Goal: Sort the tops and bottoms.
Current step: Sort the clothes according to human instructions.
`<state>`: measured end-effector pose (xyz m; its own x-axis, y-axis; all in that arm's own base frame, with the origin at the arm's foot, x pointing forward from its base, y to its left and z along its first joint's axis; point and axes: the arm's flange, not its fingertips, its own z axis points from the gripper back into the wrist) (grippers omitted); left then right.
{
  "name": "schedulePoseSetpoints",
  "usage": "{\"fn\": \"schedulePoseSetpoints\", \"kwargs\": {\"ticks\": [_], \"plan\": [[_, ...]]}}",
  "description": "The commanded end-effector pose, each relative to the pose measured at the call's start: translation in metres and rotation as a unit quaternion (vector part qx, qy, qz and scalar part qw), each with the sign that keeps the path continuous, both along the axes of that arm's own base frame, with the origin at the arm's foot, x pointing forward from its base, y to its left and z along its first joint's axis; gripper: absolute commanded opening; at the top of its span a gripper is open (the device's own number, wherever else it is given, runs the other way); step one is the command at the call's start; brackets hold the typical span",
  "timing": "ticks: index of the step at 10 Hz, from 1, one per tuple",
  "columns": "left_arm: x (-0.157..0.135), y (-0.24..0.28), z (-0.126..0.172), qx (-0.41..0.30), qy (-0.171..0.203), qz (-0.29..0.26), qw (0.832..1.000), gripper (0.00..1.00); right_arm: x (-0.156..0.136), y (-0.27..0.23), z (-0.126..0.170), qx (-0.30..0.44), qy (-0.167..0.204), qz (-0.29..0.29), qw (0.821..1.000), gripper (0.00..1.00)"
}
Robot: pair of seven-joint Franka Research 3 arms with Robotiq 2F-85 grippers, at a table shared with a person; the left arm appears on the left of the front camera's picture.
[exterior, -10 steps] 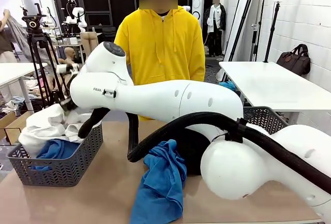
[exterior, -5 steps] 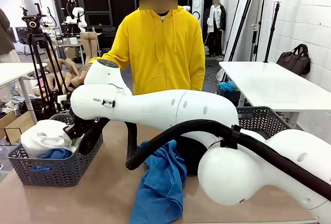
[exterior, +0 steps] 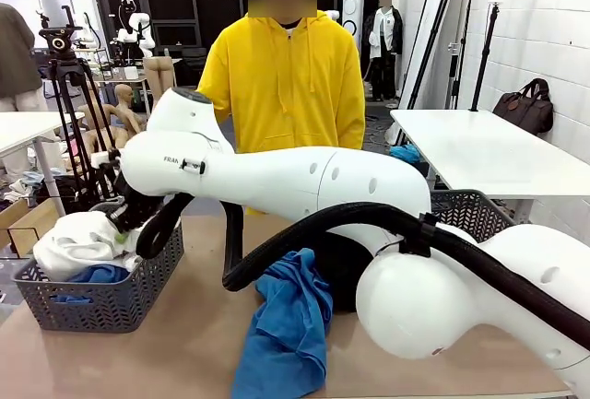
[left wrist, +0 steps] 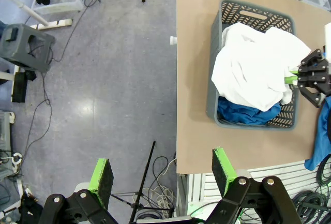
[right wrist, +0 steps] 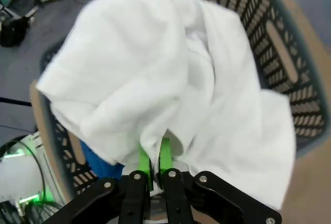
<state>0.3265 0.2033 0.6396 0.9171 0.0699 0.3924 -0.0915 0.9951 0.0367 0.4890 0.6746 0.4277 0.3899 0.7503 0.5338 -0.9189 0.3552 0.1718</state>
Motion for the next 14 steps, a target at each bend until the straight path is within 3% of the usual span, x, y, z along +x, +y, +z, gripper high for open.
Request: {"fn": "schedulePoseSetpoints", "kwargs": {"ticks": [1, 2, 3, 8, 14], "plan": [[0.0, 0.002, 0.001, 0.0, -0.001, 0.003, 1.0, 1.0, 0.113, 0.162, 0.058, 0.024, -0.024, 0.026, 0.999, 0.0], [0.0, 0.002, 0.001, 0.0, -0.001, 0.003, 1.0, 1.0, 0.107, 0.162, 0.067, 0.028, -0.036, 0.043, 0.998, 0.0], [0.0, 0.002, 0.001, 0.0, -0.001, 0.003, 1.0, 1.0, 0.103, 0.162, 0.072, 0.029, -0.043, 0.046, 0.998, 0.06], [0.0, 0.002, 0.001, 0.0, -0.001, 0.003, 1.0, 1.0, 0.099, 0.161, 0.081, 0.025, -0.058, 0.046, 0.997, 0.97], [0.0, 0.002, 0.001, 0.0, -0.001, 0.003, 1.0, 1.0, 0.091, 0.15, 0.093, 0.011, -0.058, 0.048, 0.997, 1.0]]}}
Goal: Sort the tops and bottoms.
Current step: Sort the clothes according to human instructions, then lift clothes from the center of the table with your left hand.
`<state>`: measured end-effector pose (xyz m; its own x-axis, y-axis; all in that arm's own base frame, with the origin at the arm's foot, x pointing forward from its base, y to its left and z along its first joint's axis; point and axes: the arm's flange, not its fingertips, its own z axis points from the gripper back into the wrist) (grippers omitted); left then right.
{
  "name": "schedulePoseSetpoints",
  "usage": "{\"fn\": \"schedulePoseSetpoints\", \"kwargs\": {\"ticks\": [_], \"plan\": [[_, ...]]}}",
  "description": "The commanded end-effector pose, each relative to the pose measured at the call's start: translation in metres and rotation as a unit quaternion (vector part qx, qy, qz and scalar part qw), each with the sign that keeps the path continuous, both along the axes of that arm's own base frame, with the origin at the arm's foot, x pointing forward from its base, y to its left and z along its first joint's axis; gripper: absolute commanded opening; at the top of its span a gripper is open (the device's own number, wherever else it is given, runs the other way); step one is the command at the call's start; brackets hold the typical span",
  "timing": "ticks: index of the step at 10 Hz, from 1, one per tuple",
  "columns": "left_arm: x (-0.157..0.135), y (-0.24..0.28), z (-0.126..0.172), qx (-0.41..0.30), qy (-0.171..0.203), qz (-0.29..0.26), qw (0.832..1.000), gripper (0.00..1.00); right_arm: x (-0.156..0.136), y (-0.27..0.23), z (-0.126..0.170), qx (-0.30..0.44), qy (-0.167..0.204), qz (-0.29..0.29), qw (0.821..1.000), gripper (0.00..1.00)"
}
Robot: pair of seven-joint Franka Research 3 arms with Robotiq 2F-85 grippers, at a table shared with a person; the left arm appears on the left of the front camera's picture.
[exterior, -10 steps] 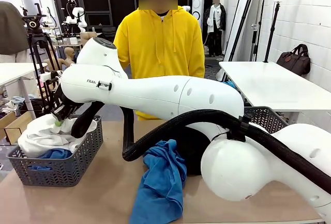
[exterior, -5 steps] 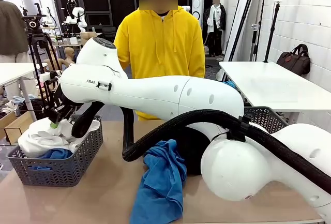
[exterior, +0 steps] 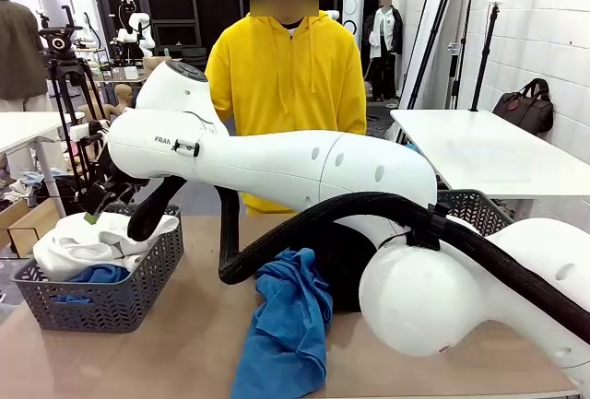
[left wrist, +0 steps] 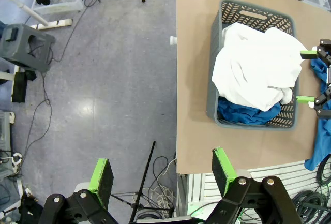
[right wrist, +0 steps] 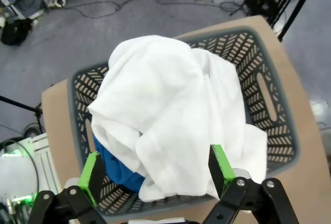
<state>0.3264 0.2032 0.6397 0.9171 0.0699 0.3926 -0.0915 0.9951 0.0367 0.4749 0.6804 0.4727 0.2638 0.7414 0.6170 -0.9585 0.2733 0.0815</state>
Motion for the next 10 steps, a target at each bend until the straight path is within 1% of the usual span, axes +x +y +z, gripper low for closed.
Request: {"fn": "schedulePoseSetpoints", "kwargs": {"ticks": [1, 4, 6, 7, 10], "plan": [[0.0, 0.002, 0.001, 0.0, -0.001, 0.003, 1.0, 1.0, 0.104, 0.141, 0.052, -0.026, -0.003, 0.007, 1.0, 1.0], [0.0, 0.002, 0.001, 0.0, -0.001, 0.003, 1.0, 1.0, 0.101, 0.13, 0.068, -0.031, -0.013, 0.004, 0.999, 1.0], [0.0, 0.002, 0.001, 0.0, -0.001, 0.003, 1.0, 1.0, 0.102, 0.125, 0.074, -0.018, -0.012, 0.007, 1.0, 1.0], [0.0, 0.002, 0.001, 0.0, -0.001, 0.003, 1.0, 1.0, 0.0, -0.007, 0.022, -0.006, -0.01, 0.0, 1.0, 1.0], [0.0, 0.002, 0.001, 0.0, -0.001, 0.003, 1.0, 1.0, 0.0, -0.008, 0.025, -0.005, -0.011, -0.001, 1.0, 1.0]]}}
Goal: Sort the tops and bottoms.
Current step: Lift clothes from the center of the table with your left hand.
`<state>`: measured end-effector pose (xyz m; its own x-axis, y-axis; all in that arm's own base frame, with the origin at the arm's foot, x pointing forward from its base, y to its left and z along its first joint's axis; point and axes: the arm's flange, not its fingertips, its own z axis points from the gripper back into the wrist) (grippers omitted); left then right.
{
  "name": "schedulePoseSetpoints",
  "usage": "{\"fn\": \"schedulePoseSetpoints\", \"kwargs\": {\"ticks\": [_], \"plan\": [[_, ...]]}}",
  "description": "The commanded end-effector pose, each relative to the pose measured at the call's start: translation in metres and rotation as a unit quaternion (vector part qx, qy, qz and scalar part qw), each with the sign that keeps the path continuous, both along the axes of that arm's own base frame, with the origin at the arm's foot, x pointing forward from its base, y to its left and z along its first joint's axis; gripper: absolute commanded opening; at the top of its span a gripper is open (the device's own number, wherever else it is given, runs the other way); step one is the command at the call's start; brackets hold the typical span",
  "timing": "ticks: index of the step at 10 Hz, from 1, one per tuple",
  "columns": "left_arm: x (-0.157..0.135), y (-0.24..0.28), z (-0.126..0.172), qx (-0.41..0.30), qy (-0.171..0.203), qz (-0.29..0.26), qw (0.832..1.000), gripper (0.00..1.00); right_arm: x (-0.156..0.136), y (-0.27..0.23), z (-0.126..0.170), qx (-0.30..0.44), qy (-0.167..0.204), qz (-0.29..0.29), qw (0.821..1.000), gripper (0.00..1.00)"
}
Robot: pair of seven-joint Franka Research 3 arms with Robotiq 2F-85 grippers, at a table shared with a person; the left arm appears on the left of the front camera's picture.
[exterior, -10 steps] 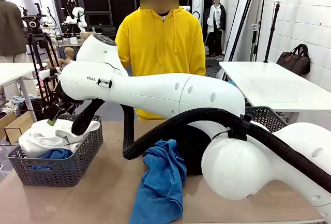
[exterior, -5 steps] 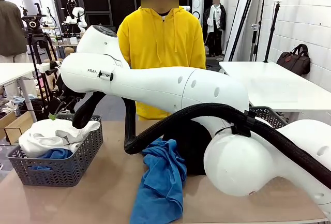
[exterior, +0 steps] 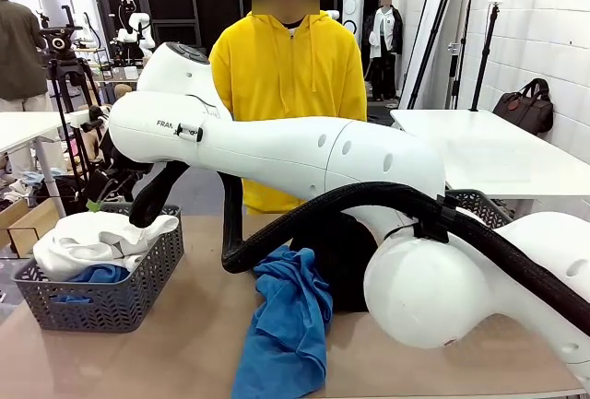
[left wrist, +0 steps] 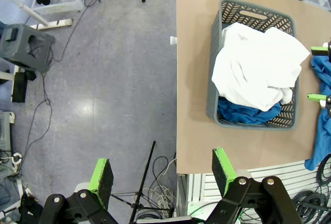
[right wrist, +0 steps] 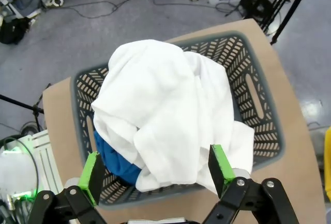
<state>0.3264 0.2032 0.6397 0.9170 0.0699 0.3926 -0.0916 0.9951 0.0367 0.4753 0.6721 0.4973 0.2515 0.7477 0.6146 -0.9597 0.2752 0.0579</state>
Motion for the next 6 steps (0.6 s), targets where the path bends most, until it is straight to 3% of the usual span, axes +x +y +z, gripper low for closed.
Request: {"fn": "schedulePoseSetpoints", "kwargs": {"ticks": [1, 3, 4, 5, 6], "plan": [[0.0, 0.0, 0.0, 0.0, 0.0, 0.0, 1.0, 1.0, -0.001, -0.028, 0.015, -0.052, -0.003, -0.004, 0.999, 1.0], [-0.015, -0.038, 0.038, -0.032, -0.055, -0.063, 0.996, 1.0, -0.021, -0.122, 0.051, -0.143, -0.007, -0.044, 0.989, 1.0], [-0.017, -0.065, 0.047, -0.019, -0.065, -0.096, 0.993, 1.0, -0.043, -0.176, 0.072, -0.172, -0.037, -0.094, 0.98, 1.0], [-0.014, -0.093, 0.052, -0.021, -0.063, -0.131, 0.989, 1.0, -0.069, -0.233, 0.09, -0.201, -0.062, -0.176, 0.962, 1.0], [-0.016, -0.125, 0.055, -0.023, -0.068, -0.165, 0.984, 1.0, -0.1, -0.297, 0.105, -0.21, -0.078, -0.296, 0.929, 1.0]]}}
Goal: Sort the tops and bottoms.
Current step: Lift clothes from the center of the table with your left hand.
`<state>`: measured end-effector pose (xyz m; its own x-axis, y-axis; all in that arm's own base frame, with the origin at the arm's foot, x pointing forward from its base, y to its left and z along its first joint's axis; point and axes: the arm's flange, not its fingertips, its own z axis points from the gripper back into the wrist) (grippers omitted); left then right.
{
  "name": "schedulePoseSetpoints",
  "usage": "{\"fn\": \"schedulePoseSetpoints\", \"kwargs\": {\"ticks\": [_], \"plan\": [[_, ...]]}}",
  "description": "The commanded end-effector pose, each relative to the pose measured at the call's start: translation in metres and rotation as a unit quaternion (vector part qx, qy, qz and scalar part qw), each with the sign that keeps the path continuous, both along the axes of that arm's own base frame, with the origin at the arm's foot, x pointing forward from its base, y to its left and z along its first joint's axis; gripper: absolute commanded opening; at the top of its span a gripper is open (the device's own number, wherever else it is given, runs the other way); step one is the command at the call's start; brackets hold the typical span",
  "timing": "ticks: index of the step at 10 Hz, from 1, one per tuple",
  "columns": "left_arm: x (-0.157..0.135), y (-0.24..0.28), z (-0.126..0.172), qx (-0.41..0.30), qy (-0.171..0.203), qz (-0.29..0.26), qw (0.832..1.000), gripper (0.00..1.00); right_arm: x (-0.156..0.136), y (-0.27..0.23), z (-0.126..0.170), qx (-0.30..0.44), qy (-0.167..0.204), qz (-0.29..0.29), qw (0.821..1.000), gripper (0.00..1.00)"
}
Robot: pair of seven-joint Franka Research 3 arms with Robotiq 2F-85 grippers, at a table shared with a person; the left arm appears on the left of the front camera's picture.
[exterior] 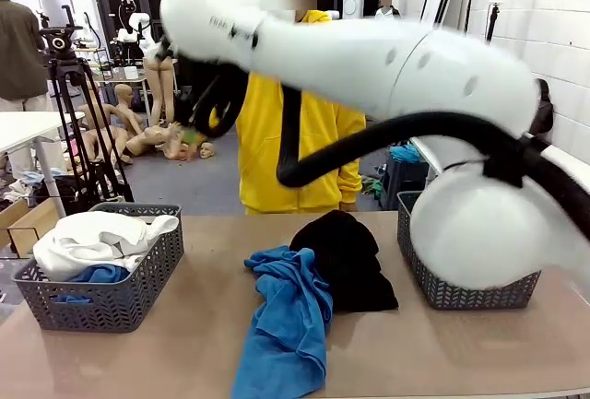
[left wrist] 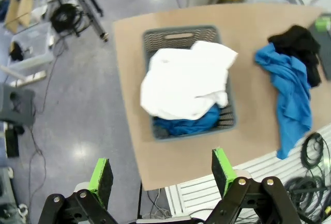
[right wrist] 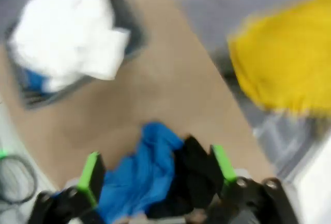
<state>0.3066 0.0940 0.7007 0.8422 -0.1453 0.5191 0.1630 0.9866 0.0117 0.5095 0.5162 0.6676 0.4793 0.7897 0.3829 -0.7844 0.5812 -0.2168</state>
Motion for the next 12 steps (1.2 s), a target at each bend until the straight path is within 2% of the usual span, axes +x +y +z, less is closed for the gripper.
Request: {"fn": "schedulePoseSetpoints", "kwargs": {"ticks": [1, 3, 4, 5, 6, 10, 11, 12], "plan": [[-0.002, -0.046, -0.005, -0.008, -0.001, -0.074, 0.997, 1.0, -0.164, -0.19, -0.061, -0.023, -0.022, -0.171, 0.985, 1.0], [-0.014, -0.104, -0.008, 0.001, -0.011, -0.145, 0.989, 1.0, -0.208, -0.274, -0.063, 0.004, -0.05, -0.316, 0.947, 1.0], [-0.014, -0.126, -0.017, 0.011, -0.019, -0.159, 0.987, 1.0, -0.224, -0.3, -0.067, 0.013, -0.052, -0.354, 0.934, 1.0], [-0.019, -0.138, -0.031, 0.002, -0.008, -0.164, 0.986, 1.0, -0.233, -0.309, -0.073, 0.041, -0.064, -0.353, 0.933, 1.0], [-0.014, -0.123, -0.006, 0.012, -0.007, -0.139, 0.99, 1.0, -0.031, -0.105, 0.104, 0.007, -0.036, -0.314, 0.949, 1.0], [-0.016, -0.129, -0.011, 0.009, -0.008, -0.147, 0.989, 1.0, -0.031, -0.105, 0.104, 0.007, -0.036, -0.314, 0.949, 1.0], [-0.021, -0.129, -0.007, -0.004, -0.049, -0.119, 0.992, 1.0, -0.032, -0.103, 0.1, 0.008, -0.028, -0.322, 0.946, 1.0], [-0.017, -0.143, -0.014, -0.01, -0.048, -0.12, 0.992, 1.0, -0.031, -0.136, 0.094, 0.0, -0.019, -0.375, 0.927, 1.0]]}}
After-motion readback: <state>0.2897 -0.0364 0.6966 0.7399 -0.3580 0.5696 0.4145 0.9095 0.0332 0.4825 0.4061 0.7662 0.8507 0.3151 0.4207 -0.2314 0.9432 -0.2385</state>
